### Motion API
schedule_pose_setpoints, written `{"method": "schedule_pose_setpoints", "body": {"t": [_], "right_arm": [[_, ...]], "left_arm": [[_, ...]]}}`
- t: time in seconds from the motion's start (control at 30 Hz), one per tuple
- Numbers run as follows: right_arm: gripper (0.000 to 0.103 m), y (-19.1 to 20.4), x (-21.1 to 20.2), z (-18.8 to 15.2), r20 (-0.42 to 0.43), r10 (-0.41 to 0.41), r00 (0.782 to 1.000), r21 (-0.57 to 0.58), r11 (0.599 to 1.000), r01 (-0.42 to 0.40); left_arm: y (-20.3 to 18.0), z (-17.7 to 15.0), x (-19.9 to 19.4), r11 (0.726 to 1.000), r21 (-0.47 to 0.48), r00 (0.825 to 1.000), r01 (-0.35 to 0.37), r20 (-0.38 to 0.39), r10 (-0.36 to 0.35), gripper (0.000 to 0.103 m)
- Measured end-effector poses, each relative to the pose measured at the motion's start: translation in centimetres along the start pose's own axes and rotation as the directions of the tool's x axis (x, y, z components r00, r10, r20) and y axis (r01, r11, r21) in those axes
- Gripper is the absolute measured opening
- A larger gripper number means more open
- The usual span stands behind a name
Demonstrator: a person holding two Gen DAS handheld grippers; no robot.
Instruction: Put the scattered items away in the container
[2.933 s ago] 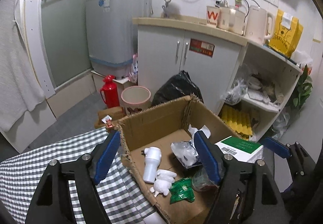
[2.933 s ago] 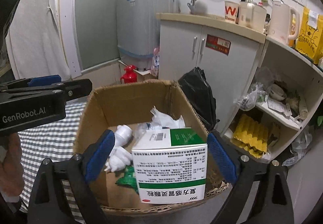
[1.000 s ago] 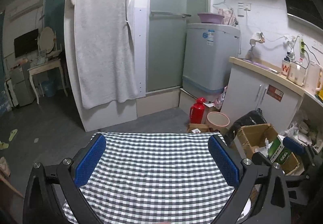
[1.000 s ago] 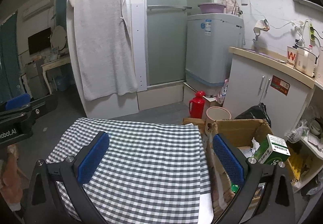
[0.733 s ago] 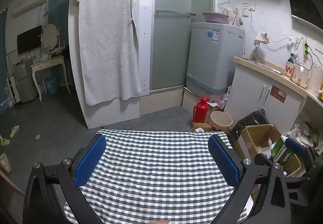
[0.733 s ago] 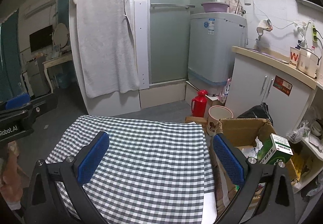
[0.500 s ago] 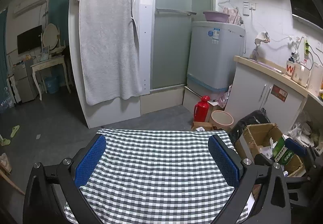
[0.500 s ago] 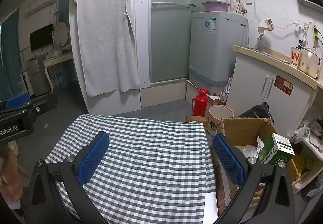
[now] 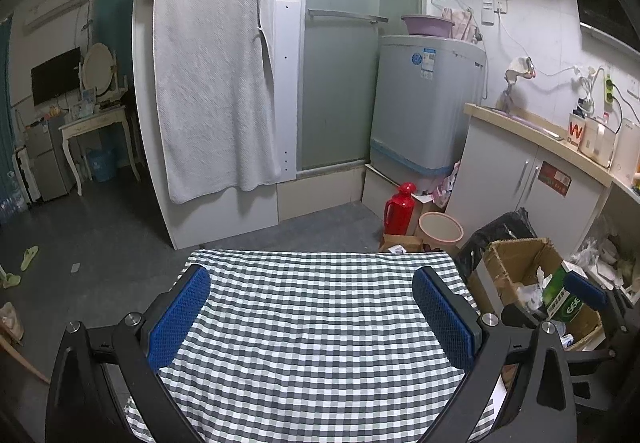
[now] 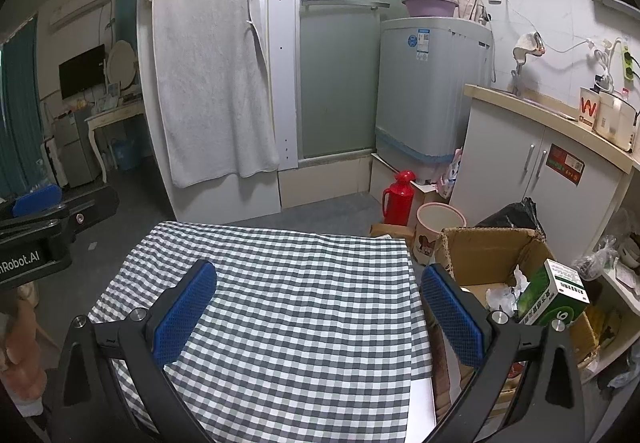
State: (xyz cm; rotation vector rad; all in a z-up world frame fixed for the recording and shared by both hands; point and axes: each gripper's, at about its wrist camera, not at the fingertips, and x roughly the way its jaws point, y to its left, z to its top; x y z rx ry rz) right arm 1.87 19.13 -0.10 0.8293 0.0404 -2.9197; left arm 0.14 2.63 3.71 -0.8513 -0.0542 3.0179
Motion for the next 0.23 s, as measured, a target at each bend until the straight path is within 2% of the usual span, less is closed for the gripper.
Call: {"method": "schedule_pose_setpoints", "body": {"t": [0.23], "right_arm": [[0.103,-0.19,0.47,-0.12,-0.009,0.003,1.000,0.004,1.000,-0.003]], "left_arm": [[-0.30,-0.25,0.61,1.000,0.006,1.000,0.004,-0.016,-0.003,0.103]]}}
